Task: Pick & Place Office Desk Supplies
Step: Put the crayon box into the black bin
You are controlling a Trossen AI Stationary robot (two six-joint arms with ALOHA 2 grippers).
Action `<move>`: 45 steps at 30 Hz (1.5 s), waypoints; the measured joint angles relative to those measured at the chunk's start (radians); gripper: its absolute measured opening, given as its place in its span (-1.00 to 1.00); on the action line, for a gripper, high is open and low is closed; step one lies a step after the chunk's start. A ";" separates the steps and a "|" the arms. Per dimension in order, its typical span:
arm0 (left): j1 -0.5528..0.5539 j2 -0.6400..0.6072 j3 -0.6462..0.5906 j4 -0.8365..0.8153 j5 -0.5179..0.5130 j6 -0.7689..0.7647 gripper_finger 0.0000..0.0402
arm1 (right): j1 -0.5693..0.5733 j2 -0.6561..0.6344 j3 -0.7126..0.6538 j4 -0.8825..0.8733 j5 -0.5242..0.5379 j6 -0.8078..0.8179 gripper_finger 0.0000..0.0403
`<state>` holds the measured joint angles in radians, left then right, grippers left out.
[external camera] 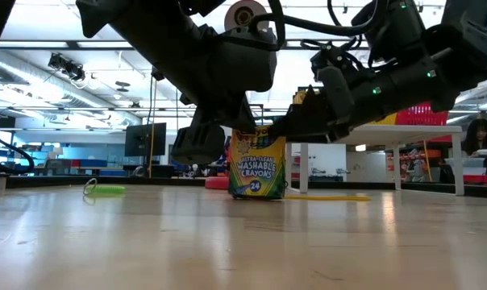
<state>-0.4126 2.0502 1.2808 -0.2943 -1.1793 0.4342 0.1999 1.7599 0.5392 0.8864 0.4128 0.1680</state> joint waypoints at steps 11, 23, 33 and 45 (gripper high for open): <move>-0.004 0.000 -0.001 0.000 0.001 -0.030 -0.64 | 0.002 0.000 0.000 0.002 -0.037 -0.024 -0.59; -0.106 -0.192 -0.020 -0.248 0.033 -0.456 -0.01 | 0.003 -0.011 -0.002 0.009 -0.082 -0.066 -0.62; -0.153 -0.469 -0.402 -0.157 0.102 -0.791 -0.11 | 0.002 -0.286 -0.005 -0.168 -0.050 -0.223 -0.63; -0.040 -0.608 -0.928 1.081 0.744 -0.397 -0.34 | -0.270 -0.960 0.083 -0.795 -0.018 -0.439 -0.63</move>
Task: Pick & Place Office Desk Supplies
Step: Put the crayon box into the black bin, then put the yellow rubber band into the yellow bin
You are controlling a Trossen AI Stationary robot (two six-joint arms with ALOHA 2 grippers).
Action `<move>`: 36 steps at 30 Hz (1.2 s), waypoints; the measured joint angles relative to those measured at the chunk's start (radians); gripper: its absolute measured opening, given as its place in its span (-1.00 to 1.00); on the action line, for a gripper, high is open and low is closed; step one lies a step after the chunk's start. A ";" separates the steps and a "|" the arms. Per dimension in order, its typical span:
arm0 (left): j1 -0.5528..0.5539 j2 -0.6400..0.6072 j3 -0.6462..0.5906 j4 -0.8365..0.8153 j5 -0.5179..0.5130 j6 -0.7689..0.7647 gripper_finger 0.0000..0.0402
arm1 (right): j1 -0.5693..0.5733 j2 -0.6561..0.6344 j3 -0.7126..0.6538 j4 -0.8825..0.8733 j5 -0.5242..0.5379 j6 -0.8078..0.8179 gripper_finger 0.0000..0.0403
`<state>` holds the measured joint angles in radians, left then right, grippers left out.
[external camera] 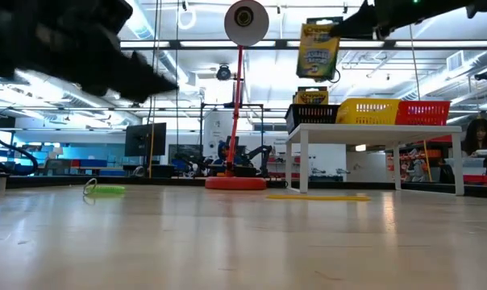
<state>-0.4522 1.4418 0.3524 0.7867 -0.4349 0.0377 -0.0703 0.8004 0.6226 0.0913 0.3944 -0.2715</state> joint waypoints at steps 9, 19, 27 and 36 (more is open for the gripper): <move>0.292 0.022 -0.144 0.602 0.608 -0.013 -0.60 | -0.411 0.012 0.065 -0.127 -0.440 -0.147 -0.63; 0.445 0.023 -0.144 0.628 0.706 -0.039 -0.87 | -0.647 0.137 0.078 -0.089 -0.707 -0.202 -0.63; 0.454 0.023 -0.144 0.630 0.701 -0.018 -0.94 | -0.657 0.195 0.078 -0.086 -0.733 -0.238 -0.63; 0.453 0.023 -0.144 0.629 0.698 -0.018 -0.94 | -0.656 0.203 0.078 -0.087 -0.661 -0.224 -0.26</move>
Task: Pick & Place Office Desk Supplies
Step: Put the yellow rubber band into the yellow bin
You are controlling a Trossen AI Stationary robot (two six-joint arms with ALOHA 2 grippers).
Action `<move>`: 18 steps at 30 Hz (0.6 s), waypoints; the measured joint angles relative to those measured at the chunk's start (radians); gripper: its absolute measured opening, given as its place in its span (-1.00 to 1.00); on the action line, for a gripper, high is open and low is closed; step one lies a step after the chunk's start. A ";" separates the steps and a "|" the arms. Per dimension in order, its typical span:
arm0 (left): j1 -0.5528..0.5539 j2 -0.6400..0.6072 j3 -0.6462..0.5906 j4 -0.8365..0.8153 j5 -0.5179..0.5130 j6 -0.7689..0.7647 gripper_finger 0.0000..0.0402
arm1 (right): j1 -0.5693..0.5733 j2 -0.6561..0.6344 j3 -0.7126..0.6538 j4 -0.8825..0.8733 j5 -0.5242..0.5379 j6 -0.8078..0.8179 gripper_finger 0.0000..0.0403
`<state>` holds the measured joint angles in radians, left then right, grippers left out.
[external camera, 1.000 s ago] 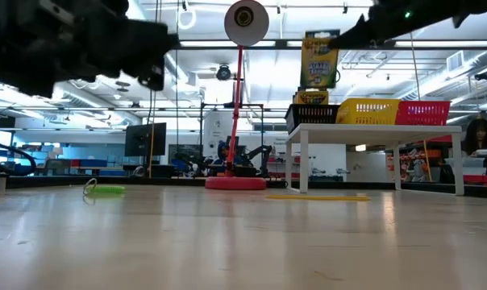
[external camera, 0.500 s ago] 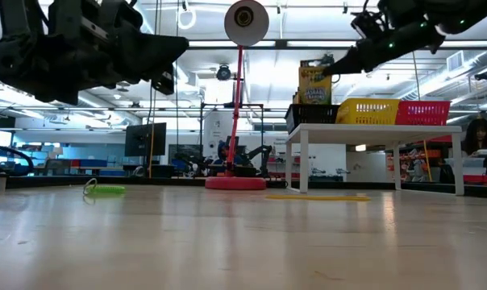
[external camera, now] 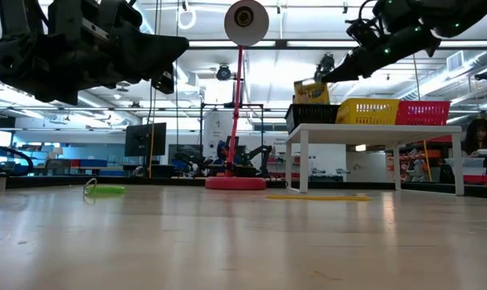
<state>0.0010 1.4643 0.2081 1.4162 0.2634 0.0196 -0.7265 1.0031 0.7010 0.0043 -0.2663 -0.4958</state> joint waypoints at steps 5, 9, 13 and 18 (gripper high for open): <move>0.000 0.000 0.000 0.000 0.000 0.000 -0.94 | 0.000 -0.001 0.000 0.007 0.033 0.017 0.04; 0.000 0.000 0.000 -0.002 0.000 0.000 -0.94 | 0.000 -0.010 0.000 0.023 0.060 0.019 0.20; 0.000 0.001 0.000 -0.006 0.000 0.000 -0.94 | 0.000 -0.047 0.000 0.055 0.061 0.038 0.29; 0.000 0.001 0.000 -0.011 0.000 0.006 -0.94 | 0.001 -0.141 0.000 0.060 0.061 0.111 0.31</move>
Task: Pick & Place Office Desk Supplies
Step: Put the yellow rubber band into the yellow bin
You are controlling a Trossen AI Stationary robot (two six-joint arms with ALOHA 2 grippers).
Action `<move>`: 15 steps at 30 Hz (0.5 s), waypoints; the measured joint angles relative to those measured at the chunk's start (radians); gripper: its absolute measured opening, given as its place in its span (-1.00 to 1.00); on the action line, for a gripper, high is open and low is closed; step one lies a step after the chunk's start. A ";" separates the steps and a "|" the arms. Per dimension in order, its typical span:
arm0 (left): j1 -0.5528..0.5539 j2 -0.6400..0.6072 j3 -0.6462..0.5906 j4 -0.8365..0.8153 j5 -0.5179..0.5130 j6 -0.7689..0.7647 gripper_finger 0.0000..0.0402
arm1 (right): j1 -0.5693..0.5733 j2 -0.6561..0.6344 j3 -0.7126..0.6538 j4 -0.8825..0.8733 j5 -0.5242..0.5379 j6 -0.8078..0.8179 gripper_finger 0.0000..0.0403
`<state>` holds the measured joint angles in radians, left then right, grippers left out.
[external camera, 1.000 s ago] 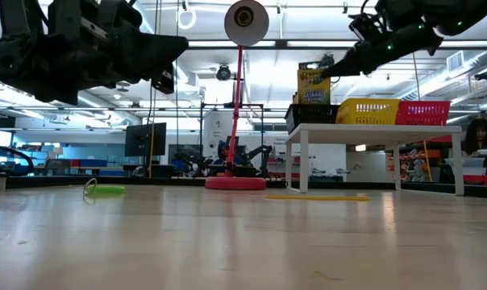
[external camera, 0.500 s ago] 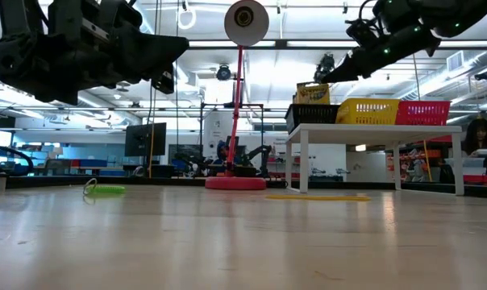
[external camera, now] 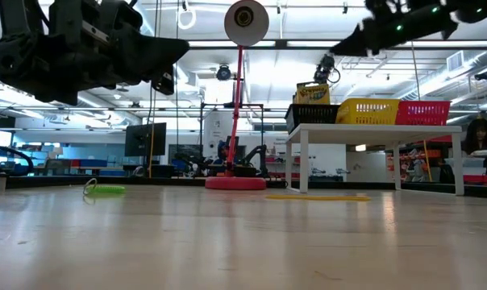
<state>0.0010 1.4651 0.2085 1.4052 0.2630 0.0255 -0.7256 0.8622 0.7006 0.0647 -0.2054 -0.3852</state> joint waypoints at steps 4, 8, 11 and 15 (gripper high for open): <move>0.000 0.000 0.000 -0.030 -0.002 0.007 -0.94 | 0.067 -0.069 0.000 -0.065 0.018 0.054 0.13; -0.001 0.000 0.000 -0.106 -0.035 -0.036 -0.94 | 0.232 -0.088 0.000 -0.169 0.103 0.083 -0.33; -0.001 0.000 0.010 -0.173 -0.059 -0.040 -0.94 | 0.390 -0.075 0.000 -0.231 0.212 0.109 -0.77; -0.002 0.000 0.025 -0.235 -0.107 -0.035 -0.94 | 0.614 -0.016 0.000 -0.295 0.388 0.181 -0.89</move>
<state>-0.0006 1.4654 0.2335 1.1706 0.1561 -0.0093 -0.1111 0.8467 0.7002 -0.2304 0.1822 -0.2038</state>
